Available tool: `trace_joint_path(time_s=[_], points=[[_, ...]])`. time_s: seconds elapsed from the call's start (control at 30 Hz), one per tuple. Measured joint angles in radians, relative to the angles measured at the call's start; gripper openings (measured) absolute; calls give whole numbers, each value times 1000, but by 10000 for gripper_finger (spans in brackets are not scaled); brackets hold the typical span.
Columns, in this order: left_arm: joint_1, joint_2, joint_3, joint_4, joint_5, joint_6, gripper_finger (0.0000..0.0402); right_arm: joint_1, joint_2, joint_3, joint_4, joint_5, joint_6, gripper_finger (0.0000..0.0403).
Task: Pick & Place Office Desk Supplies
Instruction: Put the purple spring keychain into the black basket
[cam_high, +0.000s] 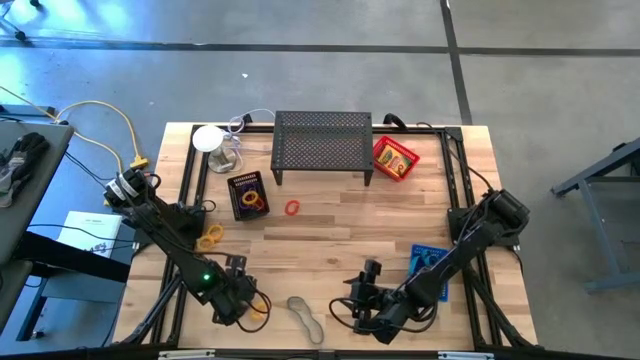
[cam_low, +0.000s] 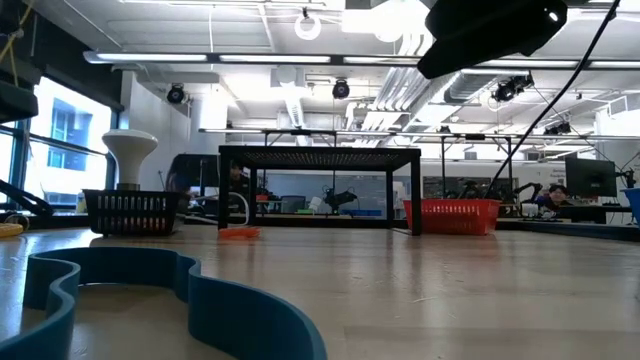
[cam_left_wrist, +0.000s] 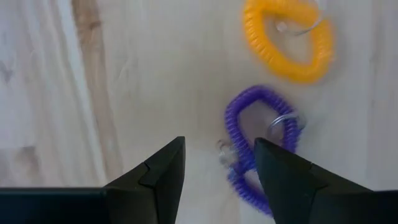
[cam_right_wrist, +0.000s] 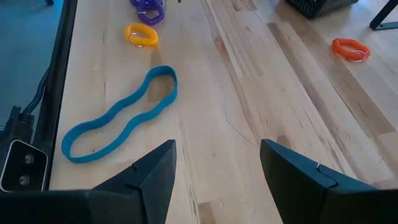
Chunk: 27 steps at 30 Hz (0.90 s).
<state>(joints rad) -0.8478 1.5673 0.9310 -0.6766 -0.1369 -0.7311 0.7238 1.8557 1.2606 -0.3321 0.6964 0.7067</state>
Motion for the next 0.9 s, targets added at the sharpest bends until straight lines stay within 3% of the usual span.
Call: trace_joint_path(time_s=[0.53,0.63,0.9], points=[[-7,114,5,41,40,44,176,0,0,0,0,1,3,220],[-5,134,5,35,78,16,146,0,0,0,0,2,3,220],[-4,137,31,-11,89,48,14,0,0,0,0,5,3,220]])
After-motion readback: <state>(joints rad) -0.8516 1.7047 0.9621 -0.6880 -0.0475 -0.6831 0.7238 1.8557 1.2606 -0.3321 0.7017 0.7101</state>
